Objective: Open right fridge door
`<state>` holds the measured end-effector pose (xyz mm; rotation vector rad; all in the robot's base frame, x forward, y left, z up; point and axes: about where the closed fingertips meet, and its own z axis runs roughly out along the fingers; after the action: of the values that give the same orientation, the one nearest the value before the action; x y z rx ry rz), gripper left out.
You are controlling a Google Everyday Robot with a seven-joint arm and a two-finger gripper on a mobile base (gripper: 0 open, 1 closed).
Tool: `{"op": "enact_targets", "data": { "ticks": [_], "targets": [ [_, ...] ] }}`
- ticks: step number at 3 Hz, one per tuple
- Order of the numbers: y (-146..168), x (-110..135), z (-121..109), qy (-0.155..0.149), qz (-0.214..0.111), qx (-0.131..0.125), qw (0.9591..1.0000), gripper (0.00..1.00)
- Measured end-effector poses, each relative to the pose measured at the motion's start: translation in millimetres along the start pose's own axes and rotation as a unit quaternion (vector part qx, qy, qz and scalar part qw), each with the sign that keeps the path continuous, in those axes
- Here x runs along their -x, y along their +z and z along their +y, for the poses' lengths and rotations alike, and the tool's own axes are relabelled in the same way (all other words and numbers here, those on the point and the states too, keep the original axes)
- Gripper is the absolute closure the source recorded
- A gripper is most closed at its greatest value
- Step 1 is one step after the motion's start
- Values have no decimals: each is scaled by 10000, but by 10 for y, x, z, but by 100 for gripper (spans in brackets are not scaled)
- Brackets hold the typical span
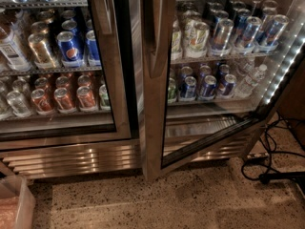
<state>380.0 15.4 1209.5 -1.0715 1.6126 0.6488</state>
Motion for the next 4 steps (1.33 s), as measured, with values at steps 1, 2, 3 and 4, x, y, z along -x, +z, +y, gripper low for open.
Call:
{"op": "enact_targets", "data": {
  "ticks": [1,2,3,4],
  "targets": [
    [0,0,0,0,0,0,10000,4],
    [0,0,0,0,0,0,10000,0],
    [0,0,0,0,0,0,10000,0],
    [0,0,0,0,0,0,10000,0]
  ]
}}
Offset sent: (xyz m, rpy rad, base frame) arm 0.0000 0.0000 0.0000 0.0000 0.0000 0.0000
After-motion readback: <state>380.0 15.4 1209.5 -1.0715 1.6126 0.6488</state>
